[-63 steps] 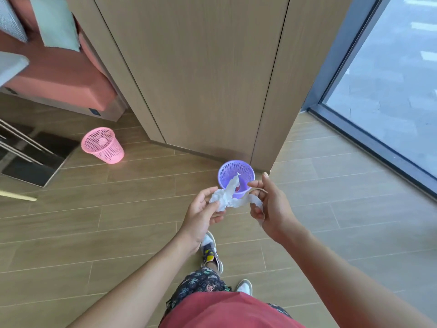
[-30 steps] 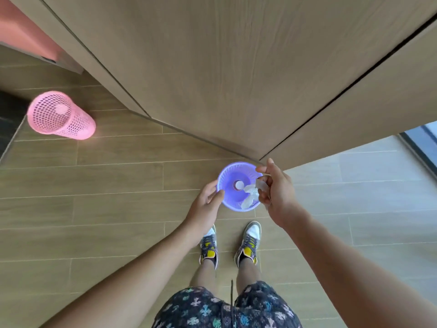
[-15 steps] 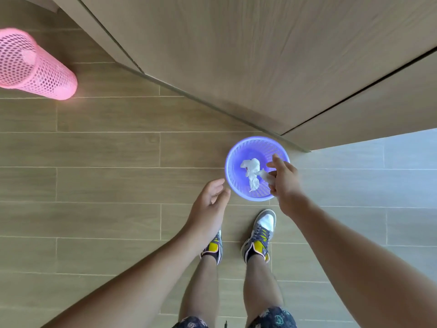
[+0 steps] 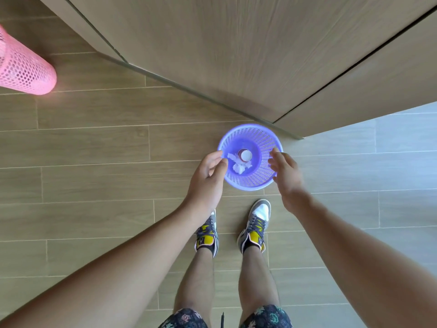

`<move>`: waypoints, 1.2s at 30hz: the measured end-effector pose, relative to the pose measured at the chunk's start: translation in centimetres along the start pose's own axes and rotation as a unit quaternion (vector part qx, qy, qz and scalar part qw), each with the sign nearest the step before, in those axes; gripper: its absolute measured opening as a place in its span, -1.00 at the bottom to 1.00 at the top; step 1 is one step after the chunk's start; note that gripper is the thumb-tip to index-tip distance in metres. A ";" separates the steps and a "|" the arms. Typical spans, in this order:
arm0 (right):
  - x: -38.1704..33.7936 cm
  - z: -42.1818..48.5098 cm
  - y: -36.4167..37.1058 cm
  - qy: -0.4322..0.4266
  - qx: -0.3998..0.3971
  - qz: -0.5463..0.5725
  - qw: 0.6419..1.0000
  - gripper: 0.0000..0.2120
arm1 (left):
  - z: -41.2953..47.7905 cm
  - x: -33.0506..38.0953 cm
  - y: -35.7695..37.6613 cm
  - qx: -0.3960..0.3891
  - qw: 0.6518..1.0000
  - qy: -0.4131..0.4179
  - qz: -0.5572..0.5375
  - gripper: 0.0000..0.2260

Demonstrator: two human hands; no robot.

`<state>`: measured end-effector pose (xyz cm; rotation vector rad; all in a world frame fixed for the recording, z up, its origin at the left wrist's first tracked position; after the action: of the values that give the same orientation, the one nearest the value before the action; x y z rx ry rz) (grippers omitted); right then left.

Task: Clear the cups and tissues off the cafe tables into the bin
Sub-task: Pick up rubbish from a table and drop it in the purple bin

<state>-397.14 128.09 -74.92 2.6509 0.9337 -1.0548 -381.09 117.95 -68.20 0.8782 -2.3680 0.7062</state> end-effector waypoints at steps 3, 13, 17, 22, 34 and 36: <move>-0.8 -0.9 -0.5 -0.014 0.007 0.014 1.000 -0.59 | -0.3 0.9 0.2 -0.002 1.000 0.006 -0.005 -0.72; -9.0 -12.6 -3.0 -0.078 0.001 0.023 0.997 -0.84 | -8.8 7.2 -3.8 0.005 0.999 0.038 -0.010 -0.73; -13.6 -19.8 -3.7 -0.106 -0.007 0.004 0.994 -0.83 | -14.2 10.5 -6.8 -0.001 0.998 0.059 -0.014 -0.68; -17.2 -26.9 -2.9 -0.119 -0.009 0.010 0.993 -0.84 | -19.9 12.8 -10.0 -0.004 0.995 0.099 -0.001 -0.65; -21.1 -31.4 -0.1 -0.141 -0.107 -0.025 0.984 -0.65 | -24.5 12.8 -15.2 0.073 0.991 0.107 -0.047 -0.64; -21.8 -31.3 0.3 -0.140 -0.138 -0.038 0.980 -0.69 | -25.3 12.6 -15.5 0.098 0.988 0.097 -0.075 -0.64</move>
<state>-391.24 127.68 -37.28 2.1921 1.0396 -1.1790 -371.50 118.08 -37.40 1.0091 -2.0626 0.9306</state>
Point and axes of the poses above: each hand's wrist, its own z-axis towards the middle knuckle, its own y-axis out of the palm, x = y × z, the point moved 1 cm from there along z, towards the middle knuckle, and after that the axes turned 13 degrees about z, right-handed, at the moved point
